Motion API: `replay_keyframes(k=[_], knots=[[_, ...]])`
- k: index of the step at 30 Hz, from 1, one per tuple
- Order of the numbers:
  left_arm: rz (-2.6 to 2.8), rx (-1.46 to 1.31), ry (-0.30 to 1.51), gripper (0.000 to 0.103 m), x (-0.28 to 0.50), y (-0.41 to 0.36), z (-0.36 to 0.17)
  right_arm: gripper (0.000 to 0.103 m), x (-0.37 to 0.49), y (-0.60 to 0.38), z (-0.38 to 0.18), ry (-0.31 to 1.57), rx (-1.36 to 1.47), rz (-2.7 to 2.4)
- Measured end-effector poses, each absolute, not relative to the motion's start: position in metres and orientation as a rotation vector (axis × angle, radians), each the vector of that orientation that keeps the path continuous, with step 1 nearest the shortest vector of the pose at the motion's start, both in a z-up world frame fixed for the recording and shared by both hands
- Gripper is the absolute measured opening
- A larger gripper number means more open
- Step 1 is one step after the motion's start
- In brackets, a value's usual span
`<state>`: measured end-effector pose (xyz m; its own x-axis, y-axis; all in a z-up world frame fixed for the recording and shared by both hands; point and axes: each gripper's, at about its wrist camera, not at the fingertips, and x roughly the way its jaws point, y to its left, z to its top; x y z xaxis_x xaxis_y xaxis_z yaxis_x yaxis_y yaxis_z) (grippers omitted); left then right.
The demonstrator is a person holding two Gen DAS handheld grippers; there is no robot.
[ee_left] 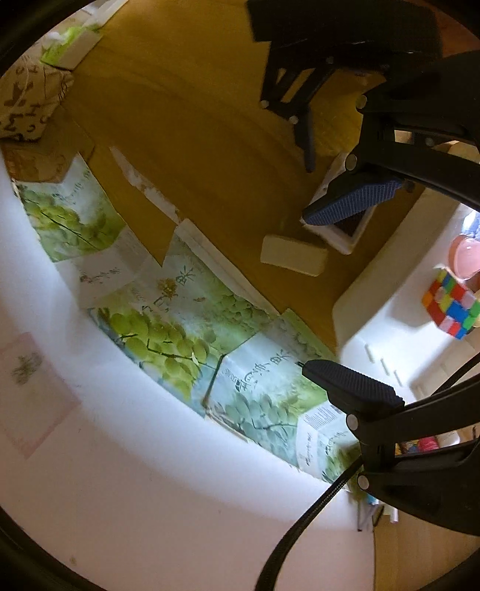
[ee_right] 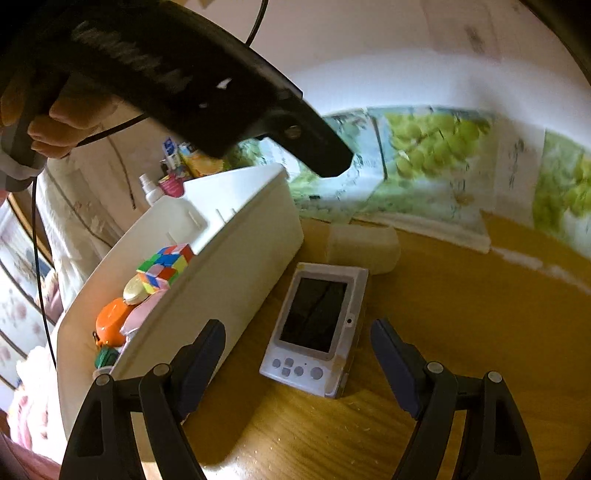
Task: Organize rigid objects
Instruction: 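Withdraw both open tools toward the beige block and white device, then grasp the beige block with the left tool while the right tool grasps the white handheld device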
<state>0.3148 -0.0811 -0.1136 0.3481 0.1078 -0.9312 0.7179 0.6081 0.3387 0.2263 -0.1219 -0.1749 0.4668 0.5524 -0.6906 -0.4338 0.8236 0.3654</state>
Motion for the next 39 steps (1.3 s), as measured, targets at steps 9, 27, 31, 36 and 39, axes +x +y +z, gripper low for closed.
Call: replay_keyframes(k=[9,27,31,36,39], knots=[[-0.503,0.86,1.299,0.078,0.348,-0.092,-0.15,0.082,0.232,-0.119,-0.189,0.918,0.17,0.551],[-0.521,0.829,1.495,0.061,0.367,-0.098,-0.209,0.077,0.233,-0.088,-0.207,0.95,0.016,0.493],[-0.525,0.834,1.515,0.049,0.365,-0.102,-0.218,0.073,0.234,-0.086,-0.207,0.951,-0.003,0.482],[-0.515,0.783,1.554,0.031,0.359,-0.102,-0.231,0.068,0.235,-0.079,-0.205,0.965,-0.048,0.456],[-0.508,0.757,1.56,0.027,0.359,-0.099,-0.235,0.067,0.236,-0.079,-0.205,0.971,-0.047,0.45]])
